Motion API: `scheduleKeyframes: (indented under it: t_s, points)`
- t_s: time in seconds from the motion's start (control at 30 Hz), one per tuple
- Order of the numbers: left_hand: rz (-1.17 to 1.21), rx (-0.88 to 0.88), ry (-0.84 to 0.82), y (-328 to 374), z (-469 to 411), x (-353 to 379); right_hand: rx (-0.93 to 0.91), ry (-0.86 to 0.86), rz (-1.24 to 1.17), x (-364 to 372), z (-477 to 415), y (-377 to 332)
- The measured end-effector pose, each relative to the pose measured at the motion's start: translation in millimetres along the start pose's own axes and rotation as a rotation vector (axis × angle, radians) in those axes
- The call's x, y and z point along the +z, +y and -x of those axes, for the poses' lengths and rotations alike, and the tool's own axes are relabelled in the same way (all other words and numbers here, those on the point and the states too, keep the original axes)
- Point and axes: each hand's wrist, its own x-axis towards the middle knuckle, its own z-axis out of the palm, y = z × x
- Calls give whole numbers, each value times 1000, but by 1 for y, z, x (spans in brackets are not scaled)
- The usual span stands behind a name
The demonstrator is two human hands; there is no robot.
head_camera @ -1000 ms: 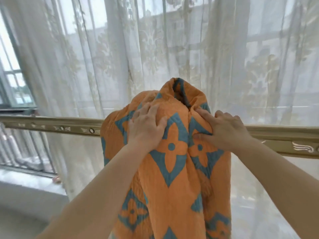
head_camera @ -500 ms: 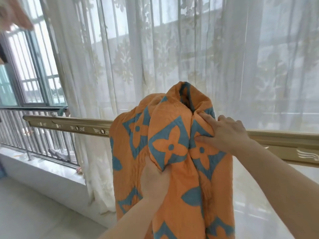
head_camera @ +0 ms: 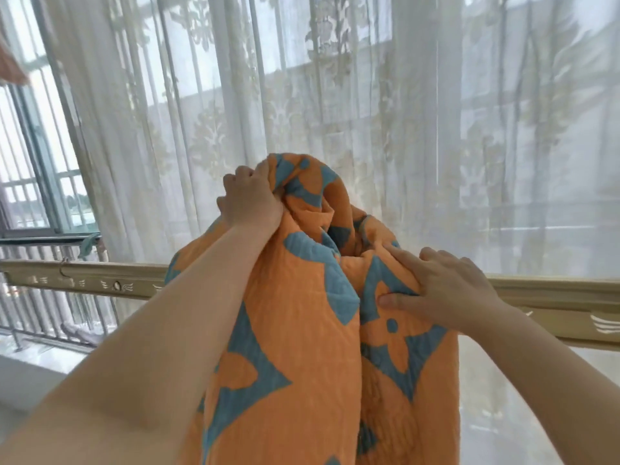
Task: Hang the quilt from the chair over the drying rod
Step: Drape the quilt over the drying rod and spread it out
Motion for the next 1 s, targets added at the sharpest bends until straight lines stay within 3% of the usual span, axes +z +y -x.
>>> scheduleKeyframes:
  t_s: [0.1, 0.13, 0.27, 0.33, 0.4, 0.5, 0.73, 0.83, 1.0]
  points:
    - [-23, -54, -537, -9, 1, 38, 33, -45, -49, -8, 11, 14]
    - [33, -89, -629, -10, 4, 47, 60, -63, -76, -11, 15, 17]
    - [165, -121, -720, 4, 6, 55, 154, 38, -126, -24, 17, 13]
    - [209, -101, -720, 14, 12, 53, 64, 63, -116, -26, 8, -4]
    - [226, -50, -682, 19, 20, 53, -9, -25, -57, -25, -3, -17]
    - [233, -29, -556, 22, 37, 48, -23, -106, 40, -21, -17, -17]
    - [419, -27, -253, 1, 133, 35, -12, -109, 85, -17, -30, -12]
    - [447, -88, -290, -6, 188, 41, -19, -110, 92, -13, -38, -19]
    - [343, -345, -391, -8, 234, 65, -35, -113, 107, -8, -49, -34]
